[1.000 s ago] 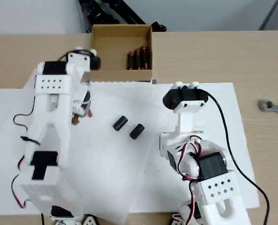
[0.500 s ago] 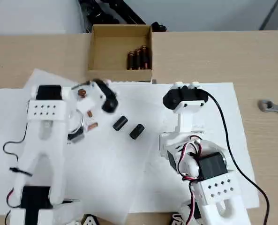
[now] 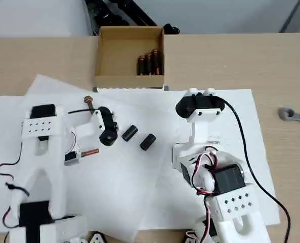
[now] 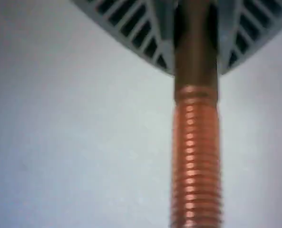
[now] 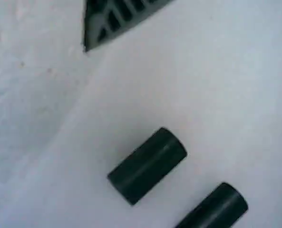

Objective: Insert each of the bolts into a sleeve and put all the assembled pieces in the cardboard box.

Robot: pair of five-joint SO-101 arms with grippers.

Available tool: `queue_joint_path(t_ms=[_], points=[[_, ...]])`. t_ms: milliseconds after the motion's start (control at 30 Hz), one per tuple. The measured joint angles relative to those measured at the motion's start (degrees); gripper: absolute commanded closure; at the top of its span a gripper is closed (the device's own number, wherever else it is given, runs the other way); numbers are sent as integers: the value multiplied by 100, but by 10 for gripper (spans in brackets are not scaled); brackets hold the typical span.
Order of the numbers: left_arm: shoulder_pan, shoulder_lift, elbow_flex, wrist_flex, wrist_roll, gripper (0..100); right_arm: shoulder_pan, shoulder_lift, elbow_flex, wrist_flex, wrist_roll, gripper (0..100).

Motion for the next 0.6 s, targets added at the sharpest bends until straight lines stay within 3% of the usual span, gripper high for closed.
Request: queue_joint_path(t_ms=[267, 600], points=[[-18, 976, 62, -976, 466, 994, 0, 0, 0, 0, 0, 834], [-79, 1231, -281, -862, 870, 903, 0, 0, 0, 0, 0, 834]])
